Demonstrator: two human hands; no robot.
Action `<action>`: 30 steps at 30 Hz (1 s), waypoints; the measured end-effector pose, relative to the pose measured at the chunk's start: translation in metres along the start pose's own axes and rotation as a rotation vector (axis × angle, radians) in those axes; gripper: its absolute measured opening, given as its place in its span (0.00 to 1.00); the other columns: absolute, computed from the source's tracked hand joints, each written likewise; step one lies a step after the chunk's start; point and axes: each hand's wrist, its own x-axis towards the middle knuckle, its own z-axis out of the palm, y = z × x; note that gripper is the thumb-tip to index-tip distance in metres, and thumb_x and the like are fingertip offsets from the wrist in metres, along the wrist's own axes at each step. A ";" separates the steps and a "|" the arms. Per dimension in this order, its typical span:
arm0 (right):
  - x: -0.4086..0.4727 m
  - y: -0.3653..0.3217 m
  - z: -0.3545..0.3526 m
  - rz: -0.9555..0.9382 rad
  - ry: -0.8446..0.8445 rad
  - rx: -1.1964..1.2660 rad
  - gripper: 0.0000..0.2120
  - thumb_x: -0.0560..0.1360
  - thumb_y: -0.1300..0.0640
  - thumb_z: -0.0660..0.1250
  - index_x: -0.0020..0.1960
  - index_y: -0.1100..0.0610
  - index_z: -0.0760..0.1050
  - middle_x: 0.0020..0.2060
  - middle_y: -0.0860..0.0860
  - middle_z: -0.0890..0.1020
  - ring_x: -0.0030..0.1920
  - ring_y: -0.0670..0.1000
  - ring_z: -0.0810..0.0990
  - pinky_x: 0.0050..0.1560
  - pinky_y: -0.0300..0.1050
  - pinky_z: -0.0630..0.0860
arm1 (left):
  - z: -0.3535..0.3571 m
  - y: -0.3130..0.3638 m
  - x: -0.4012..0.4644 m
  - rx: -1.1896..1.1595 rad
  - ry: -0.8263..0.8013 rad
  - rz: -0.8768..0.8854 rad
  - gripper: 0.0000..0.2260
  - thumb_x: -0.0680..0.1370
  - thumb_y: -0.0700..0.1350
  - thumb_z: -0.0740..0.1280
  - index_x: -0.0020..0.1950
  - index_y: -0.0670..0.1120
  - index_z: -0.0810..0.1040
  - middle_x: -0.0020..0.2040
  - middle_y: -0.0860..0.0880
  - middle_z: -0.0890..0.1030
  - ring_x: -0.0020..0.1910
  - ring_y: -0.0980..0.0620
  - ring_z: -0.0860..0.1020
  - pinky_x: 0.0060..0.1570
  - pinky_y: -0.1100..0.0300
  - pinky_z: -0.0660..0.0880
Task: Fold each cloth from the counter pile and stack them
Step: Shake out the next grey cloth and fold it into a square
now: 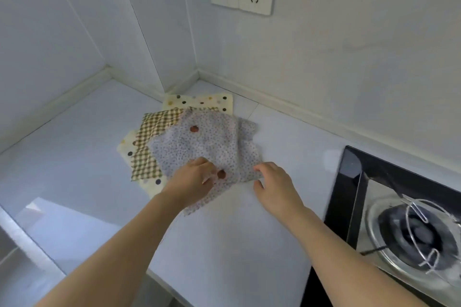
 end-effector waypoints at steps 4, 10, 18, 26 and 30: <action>0.021 0.023 0.061 -0.026 0.156 -0.057 0.15 0.69 0.59 0.69 0.55 0.54 0.78 0.54 0.50 0.78 0.55 0.56 0.76 0.54 0.47 0.70 | 0.029 -0.035 0.024 0.160 0.010 0.183 0.15 0.74 0.56 0.61 0.58 0.55 0.77 0.58 0.55 0.74 0.55 0.50 0.72 0.52 0.54 0.74; 0.032 0.037 0.085 -0.070 0.396 -0.118 0.03 0.74 0.57 0.68 0.47 0.51 0.77 0.49 0.46 0.76 0.49 0.52 0.72 0.48 0.46 0.64 | 0.045 -0.053 0.031 0.293 0.213 0.419 0.19 0.72 0.47 0.53 0.54 0.47 0.79 0.52 0.49 0.80 0.47 0.46 0.76 0.42 0.52 0.78; 0.015 0.027 0.073 -0.223 0.598 -0.005 0.04 0.79 0.60 0.58 0.48 0.55 0.72 0.41 0.49 0.77 0.44 0.54 0.74 0.47 0.48 0.67 | 0.027 -0.028 0.017 0.151 0.471 0.280 0.09 0.82 0.46 0.57 0.50 0.47 0.76 0.44 0.50 0.79 0.42 0.48 0.76 0.38 0.52 0.73; -0.130 -0.025 0.026 -0.303 0.529 -0.008 0.09 0.80 0.51 0.60 0.59 0.50 0.72 0.37 0.42 0.74 0.40 0.44 0.74 0.41 0.40 0.68 | -0.022 0.030 -0.105 -0.045 0.687 0.274 0.08 0.82 0.45 0.59 0.53 0.48 0.77 0.43 0.50 0.80 0.42 0.47 0.76 0.39 0.56 0.72; -0.207 -0.048 0.012 -0.345 0.388 -0.467 0.11 0.80 0.49 0.59 0.58 0.51 0.74 0.43 0.44 0.75 0.49 0.51 0.77 0.47 0.45 0.71 | -0.039 0.047 -0.173 -0.153 0.637 0.276 0.06 0.81 0.46 0.61 0.48 0.51 0.78 0.41 0.53 0.80 0.40 0.53 0.76 0.38 0.60 0.73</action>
